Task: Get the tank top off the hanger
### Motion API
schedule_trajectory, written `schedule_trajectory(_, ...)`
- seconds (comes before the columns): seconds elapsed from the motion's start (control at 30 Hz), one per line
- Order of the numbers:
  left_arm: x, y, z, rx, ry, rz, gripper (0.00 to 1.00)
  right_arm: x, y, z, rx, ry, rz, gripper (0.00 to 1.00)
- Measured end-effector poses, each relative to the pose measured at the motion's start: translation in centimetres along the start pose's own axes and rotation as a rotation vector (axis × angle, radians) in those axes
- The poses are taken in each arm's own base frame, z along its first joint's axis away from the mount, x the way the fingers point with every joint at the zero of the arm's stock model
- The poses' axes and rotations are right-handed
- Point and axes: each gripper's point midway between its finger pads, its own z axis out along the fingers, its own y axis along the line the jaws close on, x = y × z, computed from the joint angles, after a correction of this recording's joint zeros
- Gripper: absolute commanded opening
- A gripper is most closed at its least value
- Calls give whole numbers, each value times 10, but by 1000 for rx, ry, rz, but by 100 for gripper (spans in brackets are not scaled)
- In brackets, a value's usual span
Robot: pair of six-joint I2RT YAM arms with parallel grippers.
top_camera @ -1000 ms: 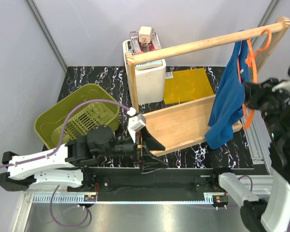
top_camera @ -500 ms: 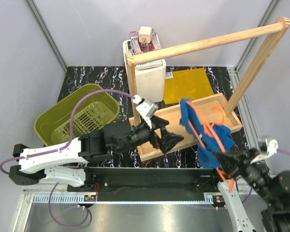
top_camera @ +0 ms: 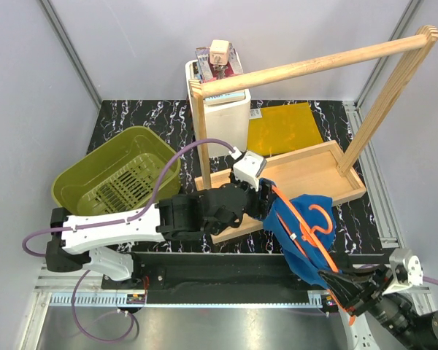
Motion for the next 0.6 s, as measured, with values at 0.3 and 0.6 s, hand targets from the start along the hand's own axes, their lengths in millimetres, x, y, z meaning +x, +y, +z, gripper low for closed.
schedule_trajectory(0.3, -22, -16, -7, 19, -37, -61, 2, -7, 6, -16, 30, -56, -65, 0)
schedule_trajectory(0.6, -32, -35, -14, 102, -49, -34, 24, -18, 11, -31, 63, -143, -94, 0)
